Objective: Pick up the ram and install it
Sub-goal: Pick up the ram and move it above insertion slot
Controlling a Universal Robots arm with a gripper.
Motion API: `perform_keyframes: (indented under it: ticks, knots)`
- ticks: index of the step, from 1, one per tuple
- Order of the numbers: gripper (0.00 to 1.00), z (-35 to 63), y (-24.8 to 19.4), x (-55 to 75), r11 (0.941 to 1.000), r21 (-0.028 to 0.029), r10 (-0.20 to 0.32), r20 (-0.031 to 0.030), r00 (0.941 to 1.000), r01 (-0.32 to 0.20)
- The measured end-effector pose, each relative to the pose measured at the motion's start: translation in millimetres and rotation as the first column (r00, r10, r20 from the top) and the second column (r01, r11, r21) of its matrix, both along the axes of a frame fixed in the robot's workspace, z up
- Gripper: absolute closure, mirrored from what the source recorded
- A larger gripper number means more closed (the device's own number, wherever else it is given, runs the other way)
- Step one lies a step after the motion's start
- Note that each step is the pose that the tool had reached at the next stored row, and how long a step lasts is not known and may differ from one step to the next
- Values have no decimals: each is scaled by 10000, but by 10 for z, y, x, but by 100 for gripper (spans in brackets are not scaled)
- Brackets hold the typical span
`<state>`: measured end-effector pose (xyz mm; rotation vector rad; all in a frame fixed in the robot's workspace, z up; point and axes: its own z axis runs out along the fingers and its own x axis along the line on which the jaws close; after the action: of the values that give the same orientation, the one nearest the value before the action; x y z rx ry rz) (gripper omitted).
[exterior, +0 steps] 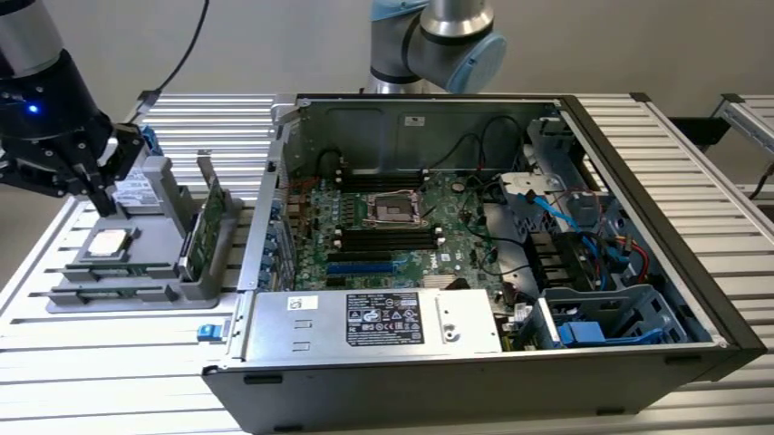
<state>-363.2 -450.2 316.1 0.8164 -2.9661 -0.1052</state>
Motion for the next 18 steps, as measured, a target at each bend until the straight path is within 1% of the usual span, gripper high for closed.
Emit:
perform_keyframes:
  ticks: [2, 4, 6, 9, 13, 16, 18]
  knots:
    - [90, -19, 0, 0, 9994, 0, 355, 0, 9994, -355]
    - [90, -39, 0, 0, 9974, 0, 719, 0, 9974, -719]
    - [90, -61, 0, 0, 9940, 0, 1093, -1, 9940, -1093]
    - [90, -97, 0, 0, 9867, -1, 1623, -1, 9867, -1623]
    - [90, -148, 0, 0, 9724, 0, 2332, 0, 9724, -2332]
    - [90, -186, 0, 0, 9582, 0, 2860, 0, 9582, -2860]
    - [90, -211, 0, 0, 9472, 0, 3206, -1, 9472, -3206]
